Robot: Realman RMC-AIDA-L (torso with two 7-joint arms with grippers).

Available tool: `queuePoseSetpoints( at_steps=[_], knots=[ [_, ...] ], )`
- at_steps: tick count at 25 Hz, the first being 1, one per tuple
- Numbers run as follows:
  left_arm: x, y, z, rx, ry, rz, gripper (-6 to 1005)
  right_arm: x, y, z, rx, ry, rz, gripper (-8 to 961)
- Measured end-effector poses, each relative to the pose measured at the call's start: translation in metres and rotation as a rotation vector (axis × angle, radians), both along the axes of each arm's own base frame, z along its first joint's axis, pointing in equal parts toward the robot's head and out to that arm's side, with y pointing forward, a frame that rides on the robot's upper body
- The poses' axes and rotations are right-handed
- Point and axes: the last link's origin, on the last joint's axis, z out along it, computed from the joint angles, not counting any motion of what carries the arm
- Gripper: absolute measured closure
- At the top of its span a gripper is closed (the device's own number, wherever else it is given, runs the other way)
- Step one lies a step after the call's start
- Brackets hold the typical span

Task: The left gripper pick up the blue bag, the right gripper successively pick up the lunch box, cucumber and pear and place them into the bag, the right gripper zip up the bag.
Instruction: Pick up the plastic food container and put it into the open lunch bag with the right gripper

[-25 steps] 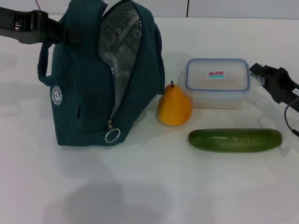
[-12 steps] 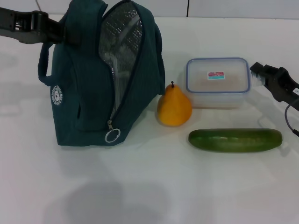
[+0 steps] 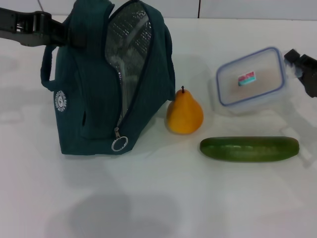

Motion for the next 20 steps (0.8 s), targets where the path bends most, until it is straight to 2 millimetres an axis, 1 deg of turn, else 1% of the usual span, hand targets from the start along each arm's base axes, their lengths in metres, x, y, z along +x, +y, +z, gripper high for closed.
queuePoseSetpoints(
  at_steps=[8,20],
  knots=[
    [-0.001,0.000,0.000,0.000,0.002,0.003,959,0.000,-0.005,0.013,0.065,0.048,0.027,857],
    [-0.002,0.000,-0.001,-0.003,-0.005,0.009,960,-0.005,-0.004,0.019,0.081,0.058,0.061,857]
  ],
)
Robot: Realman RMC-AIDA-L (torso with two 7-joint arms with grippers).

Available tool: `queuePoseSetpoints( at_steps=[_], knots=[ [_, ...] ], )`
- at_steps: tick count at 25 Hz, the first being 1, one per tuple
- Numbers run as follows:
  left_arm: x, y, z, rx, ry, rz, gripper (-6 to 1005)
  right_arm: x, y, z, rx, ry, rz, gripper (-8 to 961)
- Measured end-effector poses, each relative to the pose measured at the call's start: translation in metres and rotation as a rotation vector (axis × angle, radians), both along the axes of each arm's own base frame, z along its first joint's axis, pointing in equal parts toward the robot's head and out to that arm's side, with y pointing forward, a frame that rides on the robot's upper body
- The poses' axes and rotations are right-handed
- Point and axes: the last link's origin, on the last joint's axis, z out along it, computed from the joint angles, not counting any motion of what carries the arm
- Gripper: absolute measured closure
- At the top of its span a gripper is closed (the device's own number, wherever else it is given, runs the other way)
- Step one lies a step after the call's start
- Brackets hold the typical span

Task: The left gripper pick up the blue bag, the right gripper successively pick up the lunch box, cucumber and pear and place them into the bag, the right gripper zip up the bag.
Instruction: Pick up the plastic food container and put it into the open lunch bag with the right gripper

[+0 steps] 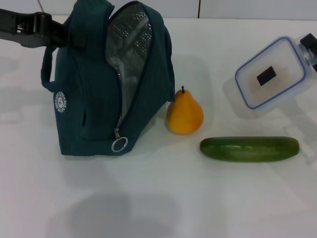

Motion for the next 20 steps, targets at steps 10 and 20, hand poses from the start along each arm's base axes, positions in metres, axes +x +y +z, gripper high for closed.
queuePoseSetpoints(
  at_steps=[10,20],
  knots=[
    [0.000,0.000,0.001,0.002,-0.001,0.001,960,-0.007,0.004,0.007,0.031,0.018,0.033,857],
    [-0.001,-0.001,-0.004,-0.009,-0.016,0.008,960,-0.045,0.026,0.030,0.117,0.116,0.176,858]
  ],
)
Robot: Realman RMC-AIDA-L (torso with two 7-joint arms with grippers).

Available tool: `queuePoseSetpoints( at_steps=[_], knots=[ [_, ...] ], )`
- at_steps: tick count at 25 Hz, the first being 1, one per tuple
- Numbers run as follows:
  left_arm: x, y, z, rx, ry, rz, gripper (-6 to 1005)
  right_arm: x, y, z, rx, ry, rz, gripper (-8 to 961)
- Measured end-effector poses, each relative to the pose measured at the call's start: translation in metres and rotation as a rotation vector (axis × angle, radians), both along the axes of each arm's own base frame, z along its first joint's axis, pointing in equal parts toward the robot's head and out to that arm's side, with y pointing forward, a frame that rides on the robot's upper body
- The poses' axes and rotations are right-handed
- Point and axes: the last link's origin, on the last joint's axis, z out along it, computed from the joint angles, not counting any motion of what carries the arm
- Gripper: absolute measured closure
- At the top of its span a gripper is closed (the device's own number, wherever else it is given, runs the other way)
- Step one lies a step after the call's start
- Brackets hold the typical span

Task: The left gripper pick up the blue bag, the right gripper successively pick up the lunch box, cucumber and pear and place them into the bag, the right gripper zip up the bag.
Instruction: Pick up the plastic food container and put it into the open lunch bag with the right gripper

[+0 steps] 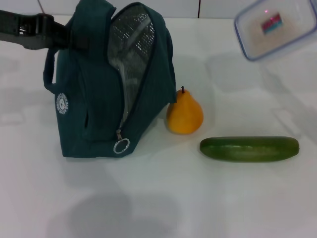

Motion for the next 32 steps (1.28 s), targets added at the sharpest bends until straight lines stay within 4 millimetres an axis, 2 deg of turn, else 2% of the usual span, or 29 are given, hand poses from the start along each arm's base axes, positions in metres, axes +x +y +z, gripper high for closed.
queuePoseSetpoints(
  at_steps=[5,13,21,28,32],
  knots=[
    [0.000,0.000,-0.004,-0.014,-0.008,0.003,961,-0.036,0.019,0.007,0.011,0.033,0.113,858],
    [0.002,0.000,-0.007,-0.019,-0.012,-0.007,961,-0.097,0.046,0.007,-0.012,0.055,0.266,858],
    [0.007,0.002,-0.009,-0.021,-0.015,-0.020,961,-0.149,0.061,-0.008,-0.076,0.054,0.358,860],
    [0.009,0.002,-0.013,-0.027,-0.025,-0.026,961,-0.174,0.067,-0.028,-0.143,0.018,0.368,872],
    [0.013,0.002,-0.015,-0.028,-0.051,-0.038,961,-0.178,0.067,-0.037,-0.173,-0.023,0.367,897]
  ],
)
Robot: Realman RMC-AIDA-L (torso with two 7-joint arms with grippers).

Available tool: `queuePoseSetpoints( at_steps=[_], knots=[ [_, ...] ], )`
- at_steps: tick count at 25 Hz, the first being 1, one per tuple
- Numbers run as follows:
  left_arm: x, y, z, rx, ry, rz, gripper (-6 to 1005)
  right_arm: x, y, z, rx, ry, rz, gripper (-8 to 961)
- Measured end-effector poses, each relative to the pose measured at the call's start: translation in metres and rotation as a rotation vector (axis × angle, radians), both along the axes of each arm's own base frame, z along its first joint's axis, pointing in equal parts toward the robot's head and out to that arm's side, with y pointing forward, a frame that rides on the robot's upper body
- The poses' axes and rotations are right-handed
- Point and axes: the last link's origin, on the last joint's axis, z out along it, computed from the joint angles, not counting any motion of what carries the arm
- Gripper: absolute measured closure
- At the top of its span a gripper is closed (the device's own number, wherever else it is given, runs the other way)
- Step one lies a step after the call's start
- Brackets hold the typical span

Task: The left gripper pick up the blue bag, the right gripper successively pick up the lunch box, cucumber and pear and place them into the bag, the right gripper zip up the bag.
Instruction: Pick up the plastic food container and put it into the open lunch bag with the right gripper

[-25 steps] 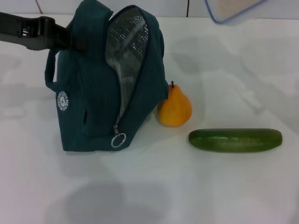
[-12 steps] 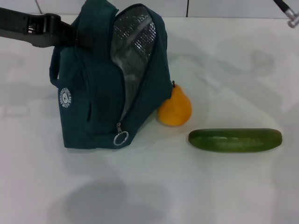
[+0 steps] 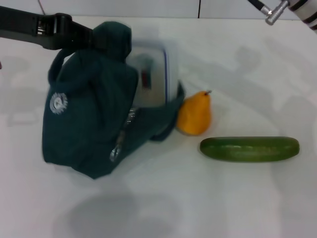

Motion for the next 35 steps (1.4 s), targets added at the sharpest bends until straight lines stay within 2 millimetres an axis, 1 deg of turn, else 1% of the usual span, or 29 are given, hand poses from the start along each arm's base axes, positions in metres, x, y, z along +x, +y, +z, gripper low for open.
queuePoseSetpoints(
  at_steps=[4,6,11,16,19,23,27,28,29,35],
  knots=[
    [0.000,-0.001,-0.004,-0.009,-0.024,-0.003,962,0.004,0.000,-0.010,-0.018,-0.049,-0.022,954],
    [-0.002,0.000,-0.006,-0.012,-0.031,0.004,962,0.008,-0.001,-0.011,-0.017,-0.058,-0.029,947],
    [-0.008,0.004,-0.006,0.012,-0.013,0.025,962,0.029,-0.005,-0.003,0.018,-0.046,-0.054,929],
    [-0.010,0.003,-0.005,0.015,-0.011,0.027,962,0.057,-0.010,0.010,0.071,-0.052,-0.089,910],
    [-0.010,0.003,-0.005,0.014,-0.010,0.028,962,0.069,-0.013,0.015,0.095,-0.078,-0.098,900],
    [-0.010,0.003,-0.005,0.014,-0.010,0.029,962,0.077,-0.014,0.014,0.108,-0.141,-0.096,885],
    [-0.010,0.003,-0.006,0.014,-0.007,0.027,962,0.076,-0.012,0.004,0.098,-0.256,-0.069,749],
    [-0.010,0.003,-0.006,0.014,-0.007,0.027,962,0.076,-0.012,0.004,0.098,-0.256,-0.069,715],
    [-0.010,0.004,-0.006,0.016,-0.006,0.028,962,0.076,-0.012,-0.002,0.091,-0.314,-0.057,681],
    [-0.016,0.002,-0.005,0.027,-0.004,0.046,962,0.079,-0.012,-0.010,0.098,-0.440,-0.025,445]
  ],
)
